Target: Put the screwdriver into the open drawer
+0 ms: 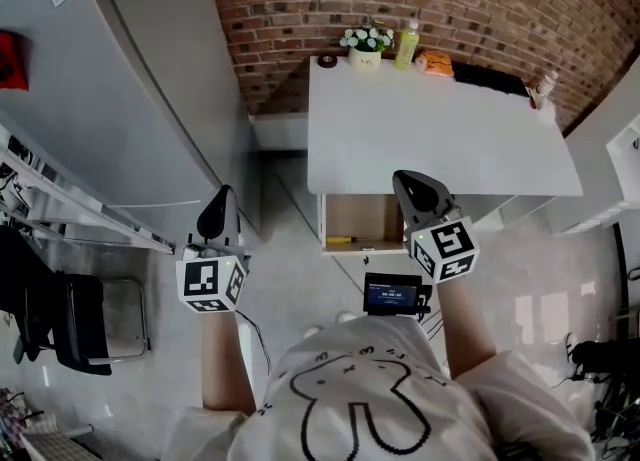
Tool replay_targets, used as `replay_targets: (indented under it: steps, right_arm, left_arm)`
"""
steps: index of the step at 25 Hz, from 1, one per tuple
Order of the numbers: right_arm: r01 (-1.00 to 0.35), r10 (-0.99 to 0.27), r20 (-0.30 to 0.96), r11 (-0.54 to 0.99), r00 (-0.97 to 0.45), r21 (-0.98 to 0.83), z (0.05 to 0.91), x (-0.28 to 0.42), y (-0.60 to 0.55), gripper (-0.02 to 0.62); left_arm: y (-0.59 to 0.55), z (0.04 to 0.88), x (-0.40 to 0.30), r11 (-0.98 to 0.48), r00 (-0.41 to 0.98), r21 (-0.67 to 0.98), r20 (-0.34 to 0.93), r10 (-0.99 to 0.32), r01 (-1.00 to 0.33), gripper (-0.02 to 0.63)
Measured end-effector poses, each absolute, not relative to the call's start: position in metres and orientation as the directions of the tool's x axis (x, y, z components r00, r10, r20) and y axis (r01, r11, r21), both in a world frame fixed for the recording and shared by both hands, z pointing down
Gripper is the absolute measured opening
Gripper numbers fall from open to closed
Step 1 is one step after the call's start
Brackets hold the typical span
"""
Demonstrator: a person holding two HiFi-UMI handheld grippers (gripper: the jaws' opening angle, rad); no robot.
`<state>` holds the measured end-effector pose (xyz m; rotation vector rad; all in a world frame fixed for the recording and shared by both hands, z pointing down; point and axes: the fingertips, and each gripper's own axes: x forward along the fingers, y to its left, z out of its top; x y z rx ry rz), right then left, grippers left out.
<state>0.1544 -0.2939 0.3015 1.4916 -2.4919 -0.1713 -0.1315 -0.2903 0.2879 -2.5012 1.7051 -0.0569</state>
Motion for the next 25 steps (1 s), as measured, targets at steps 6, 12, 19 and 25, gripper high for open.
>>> replay_targets:
  steps: [6,12,19,25]
  right_arm:
    - [-0.864,-0.897,0.033,0.435,-0.441,0.253,0.273,0.155,-0.296,0.021]
    - [-0.862,-0.895,-0.027,0.420,-0.445,0.285,0.257,0.153,-0.289,0.021]
    - [-0.862,-0.894,-0.043,0.415,-0.445,0.291,0.252,0.155,-0.282,0.020]
    - [-0.860,-0.894,-0.029,0.419,-0.446,0.291,0.254,0.159,-0.277,0.020]
  left_arm:
    - [-0.296,0.277,-0.137,-0.347,0.357,-0.132,-0.061,-0.932,-0.928,0.011]
    - [-0.297,0.269,-0.136,-0.343,0.356,-0.138,-0.081,-0.931,-0.929,0.011]
    - [-0.294,0.264,-0.127,-0.351,0.366,-0.150,-0.086,-0.927,-0.924,0.011]
    - [-0.288,0.262,-0.120,-0.351,0.367,-0.159,-0.083,-0.926,-0.923,0.011]
